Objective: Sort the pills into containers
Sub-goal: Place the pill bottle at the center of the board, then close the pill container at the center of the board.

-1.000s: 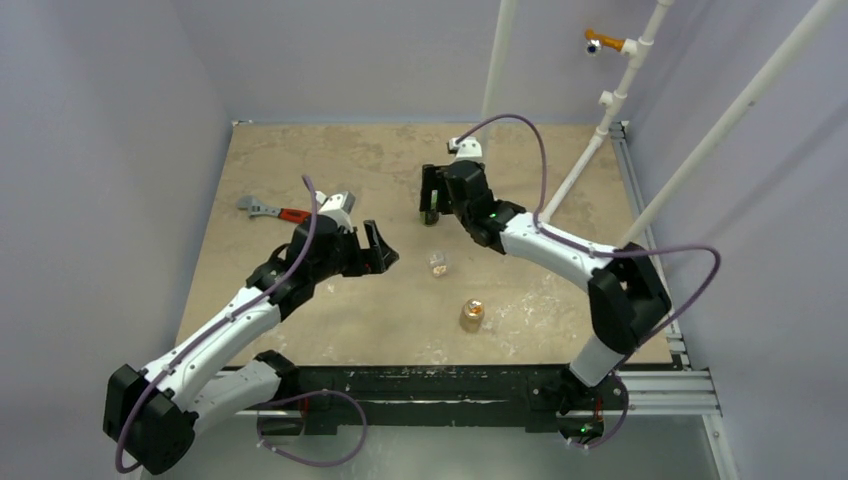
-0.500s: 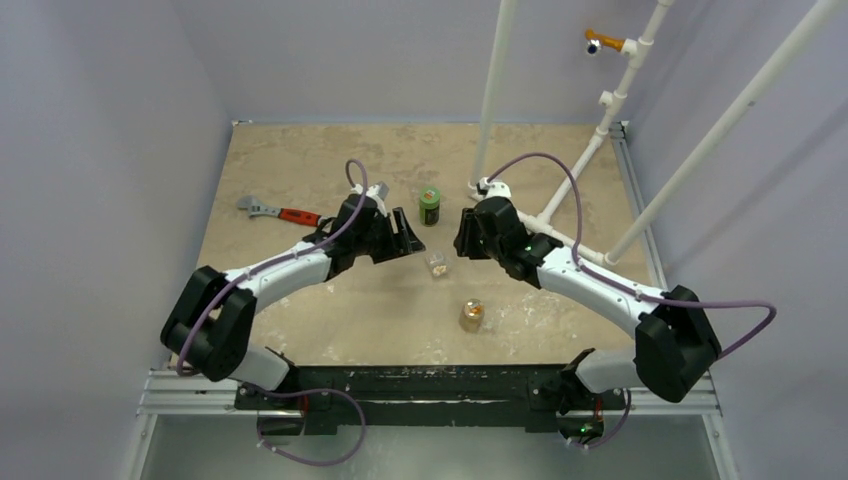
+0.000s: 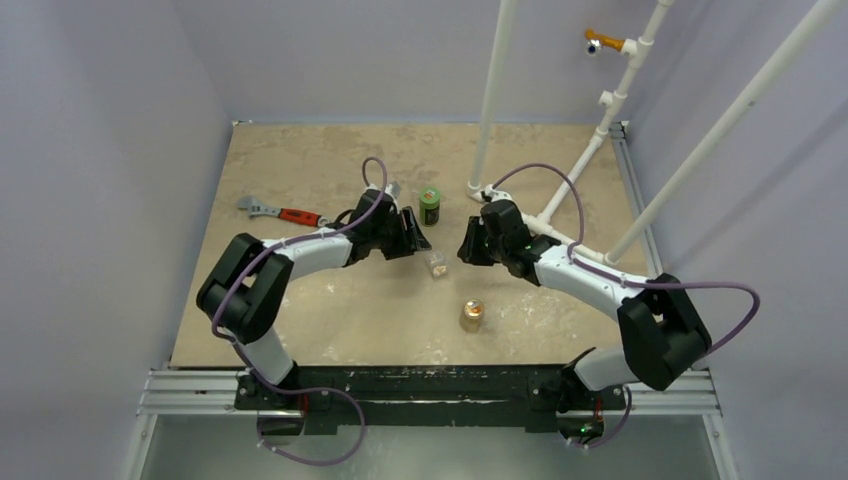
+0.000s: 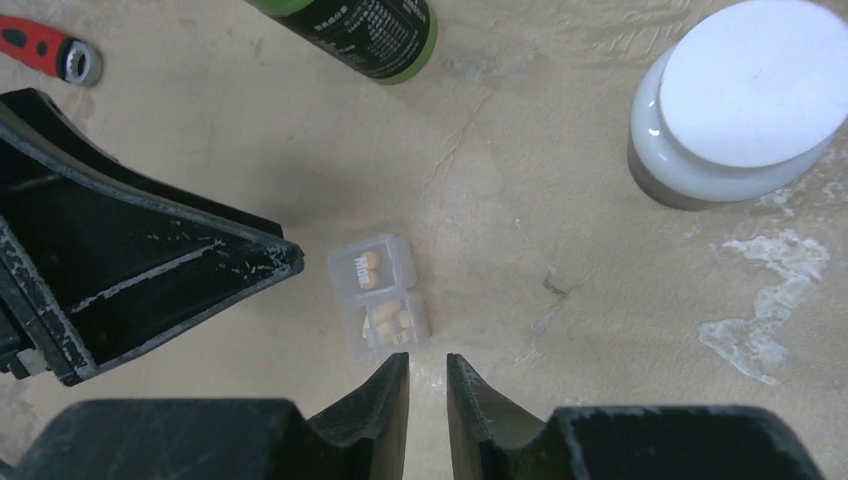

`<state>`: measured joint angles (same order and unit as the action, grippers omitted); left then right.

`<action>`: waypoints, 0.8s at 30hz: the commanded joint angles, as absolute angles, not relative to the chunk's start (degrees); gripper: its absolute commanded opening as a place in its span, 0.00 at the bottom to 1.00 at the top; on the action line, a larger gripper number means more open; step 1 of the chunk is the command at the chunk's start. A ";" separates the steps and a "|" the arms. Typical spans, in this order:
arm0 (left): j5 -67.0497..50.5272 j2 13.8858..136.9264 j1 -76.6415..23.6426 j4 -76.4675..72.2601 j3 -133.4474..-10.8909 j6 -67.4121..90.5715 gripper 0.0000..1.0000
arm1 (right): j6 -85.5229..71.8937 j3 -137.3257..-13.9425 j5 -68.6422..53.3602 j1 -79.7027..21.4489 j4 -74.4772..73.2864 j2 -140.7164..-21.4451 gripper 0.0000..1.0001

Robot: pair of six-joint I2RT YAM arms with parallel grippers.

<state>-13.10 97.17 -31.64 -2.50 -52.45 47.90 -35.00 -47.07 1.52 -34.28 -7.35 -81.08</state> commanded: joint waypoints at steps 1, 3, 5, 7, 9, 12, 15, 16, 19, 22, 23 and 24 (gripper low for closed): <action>-13.04 98.90 -32.53 -3.92 -55.37 48.54 0.51 | -35.86 -46.07 -1.56 -34.20 -3.68 -81.97 0.20; -12.65 99.74 -33.04 -3.60 -55.83 48.69 0.50 | -35.77 -46.01 -2.03 -34.22 -3.34 -82.71 0.19; -12.27 100.16 -33.41 -3.52 -55.97 48.84 0.49 | -35.73 -45.68 -2.39 -34.19 -2.77 -83.13 0.19; -11.75 100.58 -33.83 -3.43 -56.28 48.89 0.48 | -35.81 -45.45 -2.63 -34.21 -2.39 -83.52 0.19; -11.78 101.23 -34.18 -2.63 -56.94 48.87 0.47 | -35.77 -45.44 -2.68 -34.19 -2.33 -83.89 0.19; -10.59 102.13 -34.74 -0.18 -58.08 48.89 0.44 | -35.72 -45.53 -2.72 -34.19 -2.20 -84.36 0.19; -9.66 102.76 -34.99 2.38 -58.66 49.02 0.42 | -35.77 -45.64 -2.88 -34.19 -1.83 -84.63 0.19; -9.39 102.93 -35.08 3.01 -58.90 49.06 0.42 | -35.73 -45.62 -3.02 -34.19 -1.66 -84.80 0.19; -8.57 103.39 -35.12 4.03 -59.20 49.15 0.40 | -35.75 -45.42 -3.78 -34.19 -0.83 -85.20 0.19; -8.64 103.82 -35.15 4.03 -59.39 49.23 0.40 | -35.77 -45.06 -4.45 -34.17 -0.28 -85.56 0.20; -8.73 104.02 -35.16 4.09 -59.55 49.22 0.40 | -35.77 -45.00 -4.48 -34.18 -0.27 -85.64 0.20; -8.70 104.24 -35.29 4.11 -59.70 49.22 0.40 | -35.77 -44.98 -4.53 -34.19 -0.28 -85.81 0.20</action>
<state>-9.65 103.48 -34.96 3.44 -57.19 48.60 -35.20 -45.54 -3.14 -34.28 -2.72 -85.12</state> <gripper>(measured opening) 0.401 0.197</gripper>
